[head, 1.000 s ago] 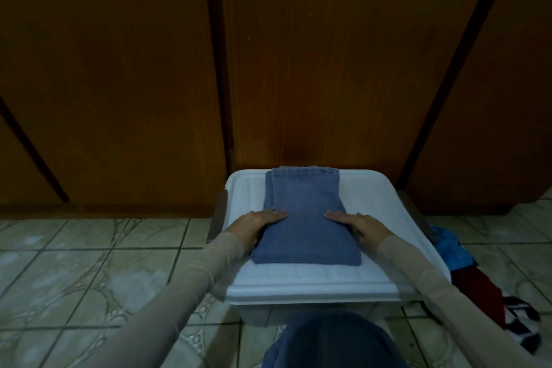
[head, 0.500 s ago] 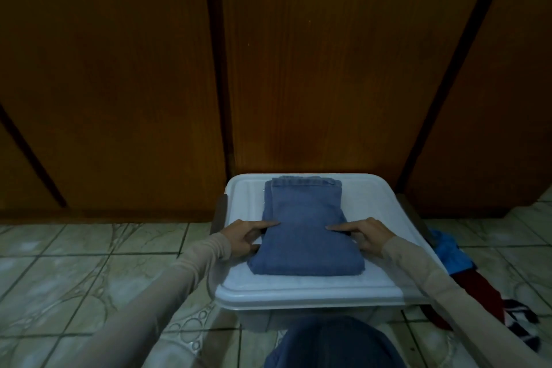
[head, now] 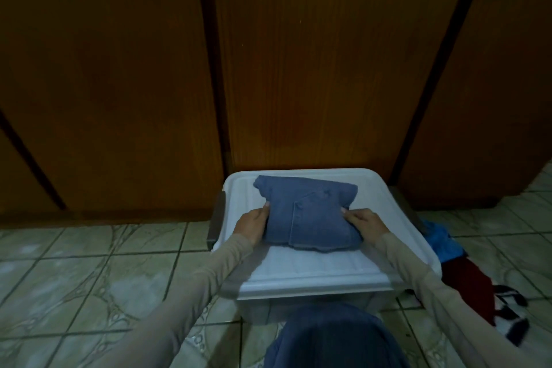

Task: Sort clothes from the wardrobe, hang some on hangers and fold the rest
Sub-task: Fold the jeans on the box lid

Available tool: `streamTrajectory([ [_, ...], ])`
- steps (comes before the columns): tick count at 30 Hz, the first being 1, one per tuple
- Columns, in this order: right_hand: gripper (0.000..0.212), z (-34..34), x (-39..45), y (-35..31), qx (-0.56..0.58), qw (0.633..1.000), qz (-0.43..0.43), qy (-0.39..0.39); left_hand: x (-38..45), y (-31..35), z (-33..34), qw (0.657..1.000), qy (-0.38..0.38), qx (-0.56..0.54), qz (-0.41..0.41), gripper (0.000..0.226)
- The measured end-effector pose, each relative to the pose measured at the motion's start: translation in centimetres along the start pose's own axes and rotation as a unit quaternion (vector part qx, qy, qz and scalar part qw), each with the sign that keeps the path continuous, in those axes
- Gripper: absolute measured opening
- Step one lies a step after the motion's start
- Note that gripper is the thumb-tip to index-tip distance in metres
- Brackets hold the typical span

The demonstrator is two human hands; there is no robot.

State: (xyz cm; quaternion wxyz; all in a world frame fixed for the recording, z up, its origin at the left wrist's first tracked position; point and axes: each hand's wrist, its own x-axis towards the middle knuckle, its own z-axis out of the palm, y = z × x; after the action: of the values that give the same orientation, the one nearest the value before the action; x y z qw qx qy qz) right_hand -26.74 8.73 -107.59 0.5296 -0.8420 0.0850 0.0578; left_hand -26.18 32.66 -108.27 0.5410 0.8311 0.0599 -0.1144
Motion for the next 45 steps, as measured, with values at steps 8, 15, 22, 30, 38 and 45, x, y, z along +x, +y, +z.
streamTrajectory([
  [8, 0.046, 1.0, 0.7, -0.5, -0.076, 0.996, -0.002, 0.056, 0.4, 1.5, 1.9, 0.996, 0.078, -0.025, 0.031, 0.054],
  [15, 0.039, 1.2, 1.6, 0.1, -0.124, 0.984, -0.013, 0.124, 2.3, 1.9, 2.3, 0.99, 0.096, 0.1, 0.009, 0.053],
  [22, 0.05, 1.7, 3.3, 0.4, -0.143, 0.98, 0.027, 0.139, 3.9, 1.2, 3.0, 0.981, 0.107, 0.148, -0.066, 0.063],
  [30, 0.048, 2.3, 3.5, 0.2, -0.139, 0.978, 0.081, 0.136, 4.6, 2.0, 3.3, 0.97, 0.113, 0.181, -0.118, 0.059],
  [38, 0.02, 1.6, 1.9, -1.2, -0.239, 0.929, -0.041, 0.279, 2.7, 3.9, 3.1, 0.95, 0.238, 0.191, -0.074, 0.056],
  [45, 0.043, 4.7, 1.8, -3.2, -0.349, 0.912, -0.178, 0.123, 2.6, 4.3, 6.2, 0.908, 0.139, 0.352, 0.178, 0.047],
])
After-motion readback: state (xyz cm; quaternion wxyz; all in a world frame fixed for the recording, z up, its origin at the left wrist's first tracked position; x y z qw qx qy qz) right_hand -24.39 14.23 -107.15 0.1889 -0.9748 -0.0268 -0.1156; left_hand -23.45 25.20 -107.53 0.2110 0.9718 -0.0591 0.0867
